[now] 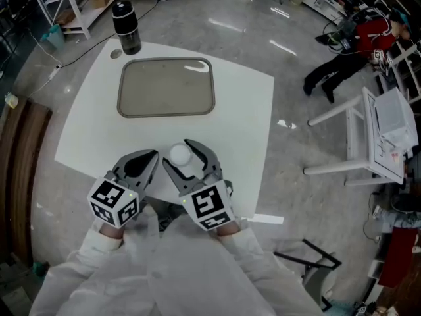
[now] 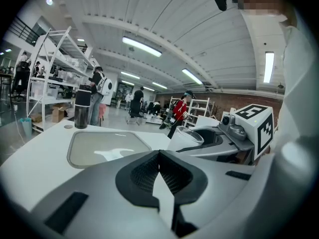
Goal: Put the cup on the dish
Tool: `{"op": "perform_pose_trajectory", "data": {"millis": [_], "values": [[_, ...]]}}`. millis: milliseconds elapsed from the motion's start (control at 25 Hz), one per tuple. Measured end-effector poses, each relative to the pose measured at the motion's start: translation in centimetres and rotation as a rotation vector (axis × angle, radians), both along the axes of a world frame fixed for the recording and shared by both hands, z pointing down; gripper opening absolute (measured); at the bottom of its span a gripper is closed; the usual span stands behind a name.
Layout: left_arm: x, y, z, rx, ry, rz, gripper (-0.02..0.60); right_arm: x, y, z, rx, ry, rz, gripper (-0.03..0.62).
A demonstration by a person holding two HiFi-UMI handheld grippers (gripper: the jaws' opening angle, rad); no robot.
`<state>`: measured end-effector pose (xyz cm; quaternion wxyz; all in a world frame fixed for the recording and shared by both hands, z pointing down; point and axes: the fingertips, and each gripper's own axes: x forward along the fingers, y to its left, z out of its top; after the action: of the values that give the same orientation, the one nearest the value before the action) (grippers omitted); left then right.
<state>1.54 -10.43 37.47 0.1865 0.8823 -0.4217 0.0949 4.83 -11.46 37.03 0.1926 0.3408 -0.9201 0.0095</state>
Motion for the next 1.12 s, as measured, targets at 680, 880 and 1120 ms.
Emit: {"op": "perform_pose_trajectory", "data": {"millis": [680, 880, 1120], "values": [[-5.3, -10.2, 0.8, -0.034, 0.024, 0.018, 0.006, -4.3, -10.3, 0.9, -0.038, 0.004, 0.062, 0.270], [-6.4, -13.6, 1.0, -0.037, 0.012, 0.046, 0.006, -5.7, -13.8, 1.2, -0.046, -0.003, 0.078, 0.270], [-7.5, -17.3, 1.5, -0.034, 0.001, 0.074, 0.006, -6.8, -17.8, 1.7, -0.041, 0.015, 0.095, 0.270]]}}
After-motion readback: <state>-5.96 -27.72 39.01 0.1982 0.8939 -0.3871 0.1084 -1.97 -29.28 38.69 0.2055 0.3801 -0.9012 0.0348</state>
